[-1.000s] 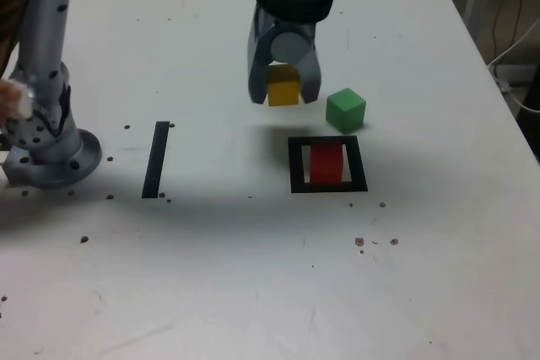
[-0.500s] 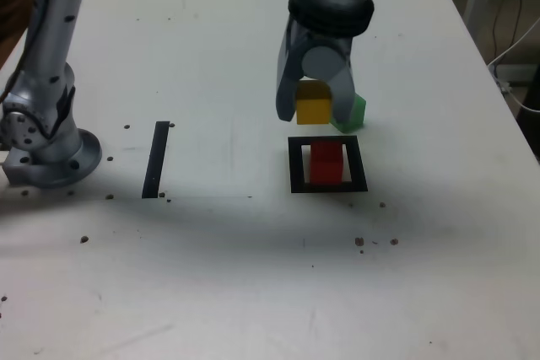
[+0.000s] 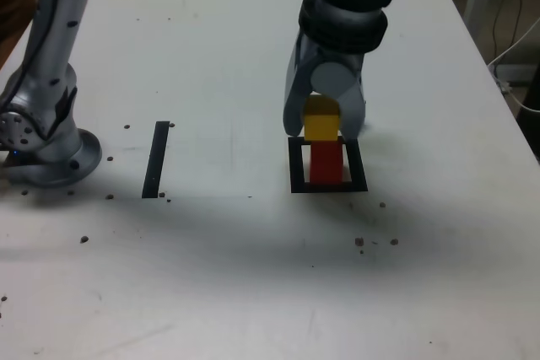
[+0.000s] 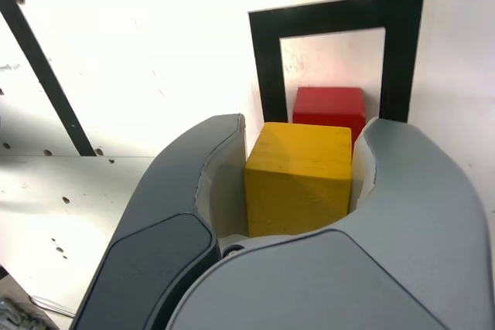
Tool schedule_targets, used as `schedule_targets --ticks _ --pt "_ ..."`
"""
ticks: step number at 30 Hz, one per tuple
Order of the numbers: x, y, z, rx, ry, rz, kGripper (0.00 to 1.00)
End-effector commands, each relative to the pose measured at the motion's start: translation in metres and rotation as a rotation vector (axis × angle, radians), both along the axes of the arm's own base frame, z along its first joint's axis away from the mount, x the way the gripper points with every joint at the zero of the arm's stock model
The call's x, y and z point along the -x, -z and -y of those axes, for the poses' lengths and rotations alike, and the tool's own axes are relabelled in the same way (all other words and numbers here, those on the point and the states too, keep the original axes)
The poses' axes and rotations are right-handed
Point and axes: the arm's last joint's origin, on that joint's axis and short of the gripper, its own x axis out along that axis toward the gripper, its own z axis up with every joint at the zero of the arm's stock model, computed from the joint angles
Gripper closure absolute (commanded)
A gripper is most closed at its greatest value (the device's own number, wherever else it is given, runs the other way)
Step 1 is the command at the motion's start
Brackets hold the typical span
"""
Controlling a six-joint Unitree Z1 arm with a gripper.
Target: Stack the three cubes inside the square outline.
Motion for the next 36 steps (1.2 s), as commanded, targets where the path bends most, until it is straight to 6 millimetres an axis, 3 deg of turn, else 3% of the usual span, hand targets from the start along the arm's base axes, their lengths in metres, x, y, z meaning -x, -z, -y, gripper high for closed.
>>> schedule_targets --ticks 1,16,36 --pt "-0.002 0.002 0.002 0.001 0.000 -0.006 0.78" --pt "-0.014 0.020 0.022 0.008 0.031 -0.037 0.78" --pt "-0.015 0.023 0.021 -0.010 0.034 -0.042 0.78"
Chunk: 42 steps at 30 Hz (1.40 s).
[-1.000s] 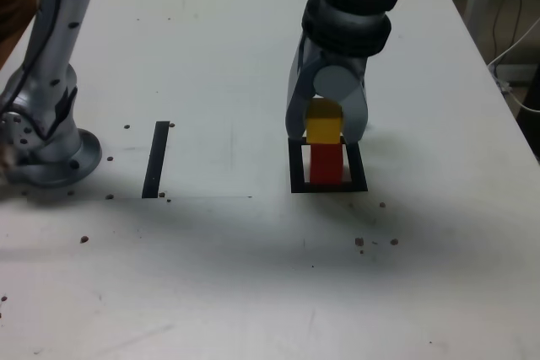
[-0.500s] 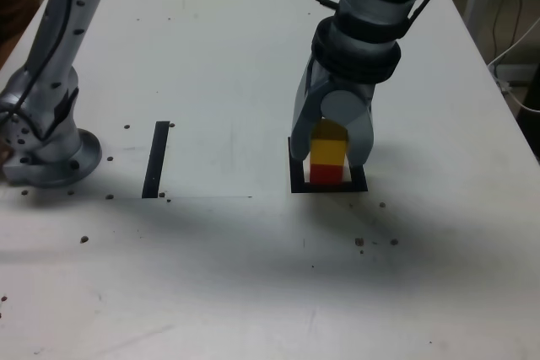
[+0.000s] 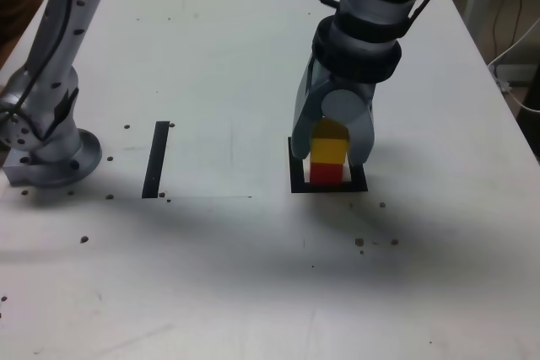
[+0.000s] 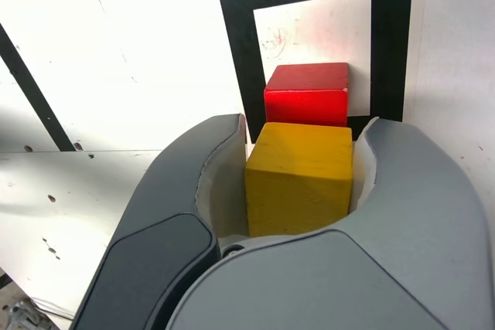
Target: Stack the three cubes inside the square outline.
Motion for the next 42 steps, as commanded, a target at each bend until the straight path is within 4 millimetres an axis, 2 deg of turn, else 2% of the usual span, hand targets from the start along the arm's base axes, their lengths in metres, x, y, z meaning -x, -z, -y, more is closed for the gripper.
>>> schedule_targets --ticks 1,10,12,14,15,16,18,20,33,42 --pt "-0.001 0.004 -0.001 -0.005 -0.003 -0.010 0.78" --pt "-0.002 0.008 -0.004 -0.010 -0.007 -0.016 0.78" --pt "-0.003 0.008 -0.004 -0.013 -0.007 -0.015 0.73" --pt "-0.003 0.008 -0.004 -0.015 -0.006 -0.016 0.59" --pt "-0.003 0.009 -0.004 -0.016 -0.006 -0.016 0.49" --pt "-0.003 0.009 -0.005 -0.017 -0.005 -0.017 0.34" --pt "-0.003 0.010 -0.005 -0.016 -0.004 -0.018 0.15" --pt "-0.003 0.010 -0.005 -0.017 -0.003 -0.019 0.06" --pt "0.001 0.005 -0.008 -0.042 -0.004 -0.014 0.01" --pt "0.013 -0.006 -0.029 -0.085 -0.046 -0.005 0.01"
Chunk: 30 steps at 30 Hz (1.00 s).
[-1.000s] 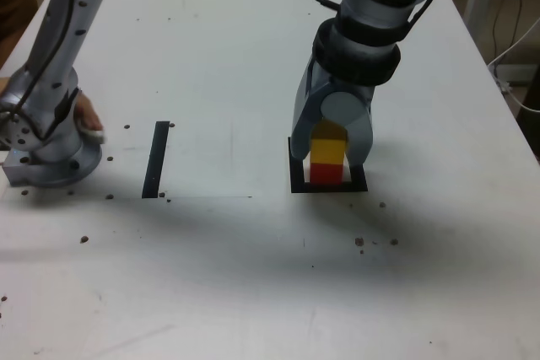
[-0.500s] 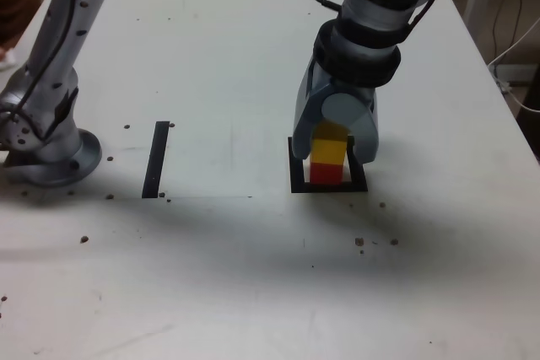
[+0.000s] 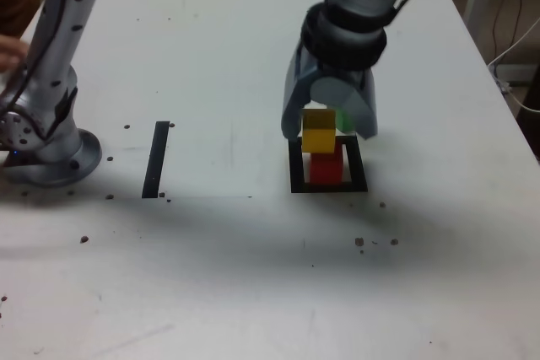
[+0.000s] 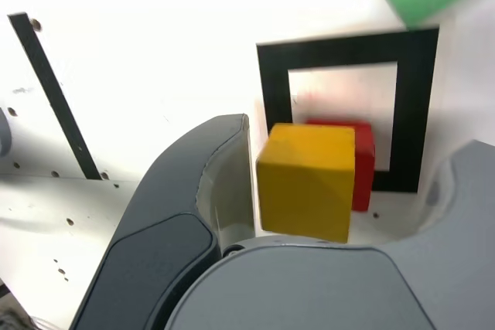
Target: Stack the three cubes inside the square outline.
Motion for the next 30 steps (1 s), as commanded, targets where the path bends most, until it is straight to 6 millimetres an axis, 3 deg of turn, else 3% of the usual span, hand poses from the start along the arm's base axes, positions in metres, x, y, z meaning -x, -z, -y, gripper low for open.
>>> schedule_targets --ticks 1,10,30 --pt "0.003 -0.006 -0.006 -0.005 -0.011 0.010 0.01" --pt "0.004 -0.012 -0.013 -0.004 -0.025 0.034 0.01" --pt "-0.001 -0.006 -0.057 0.005 -0.090 0.013 0.00"
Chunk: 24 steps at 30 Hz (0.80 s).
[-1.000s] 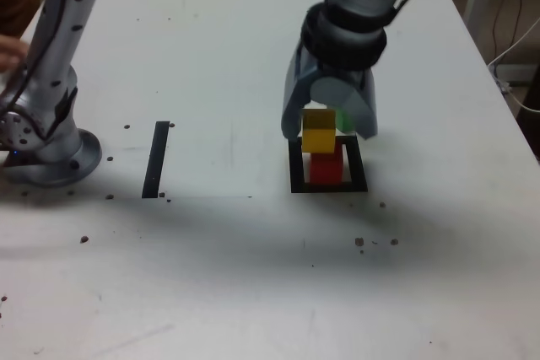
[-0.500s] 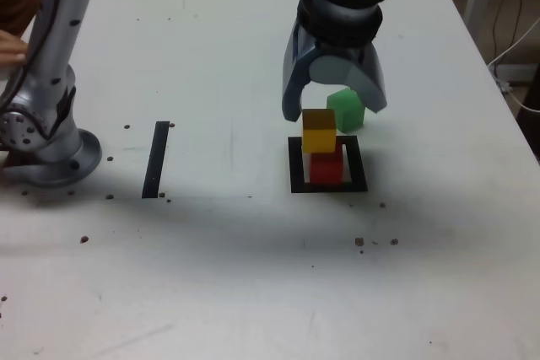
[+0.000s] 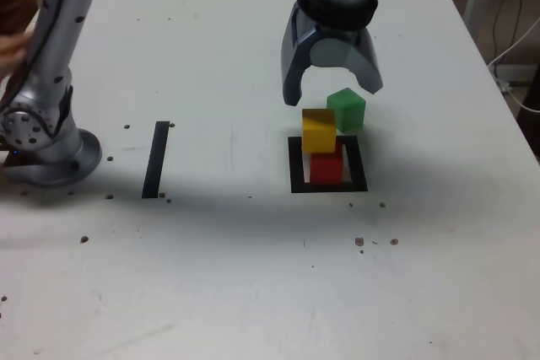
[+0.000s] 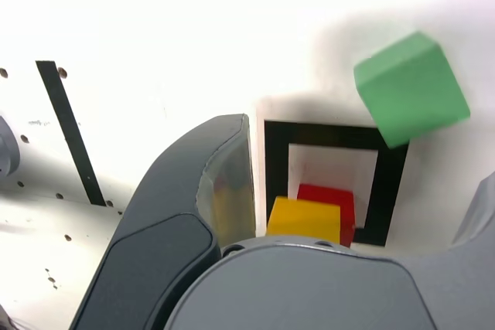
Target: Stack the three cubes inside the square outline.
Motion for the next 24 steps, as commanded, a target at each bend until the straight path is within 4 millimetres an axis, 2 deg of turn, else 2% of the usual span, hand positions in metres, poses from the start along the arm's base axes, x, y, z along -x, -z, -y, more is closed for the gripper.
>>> schedule_targets --ticks 1,7,17,24 --pt "-0.001 0.003 0.001 0.007 0.004 -0.009 0.00" --pt "-0.003 0.006 0.018 0.024 0.029 -0.016 0.00" --pt "-0.006 0.005 0.061 0.047 0.078 -0.001 0.00" --pt "-0.014 0.008 0.073 0.056 0.093 0.008 0.00"
